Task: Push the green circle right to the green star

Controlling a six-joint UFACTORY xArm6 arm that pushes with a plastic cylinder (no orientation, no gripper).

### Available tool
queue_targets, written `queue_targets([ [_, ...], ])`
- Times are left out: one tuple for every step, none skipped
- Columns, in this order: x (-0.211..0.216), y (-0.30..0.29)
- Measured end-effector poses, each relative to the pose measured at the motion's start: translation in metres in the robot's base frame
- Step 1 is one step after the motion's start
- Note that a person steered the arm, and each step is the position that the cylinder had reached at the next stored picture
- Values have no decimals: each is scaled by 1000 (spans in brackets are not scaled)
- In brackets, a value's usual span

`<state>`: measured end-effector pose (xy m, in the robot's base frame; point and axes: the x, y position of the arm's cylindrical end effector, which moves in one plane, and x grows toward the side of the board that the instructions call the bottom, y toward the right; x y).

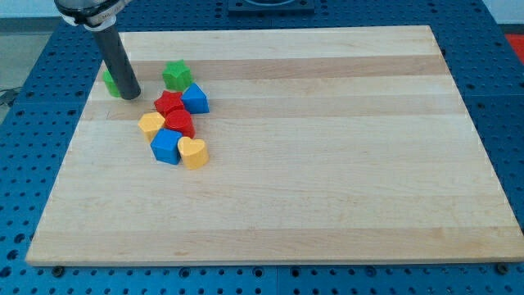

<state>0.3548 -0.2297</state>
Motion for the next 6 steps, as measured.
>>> queue_targets([
  [65, -7],
  [94, -16],
  [68, -29],
  [-35, -61],
  [-48, -62],
  [-48, -62],
])
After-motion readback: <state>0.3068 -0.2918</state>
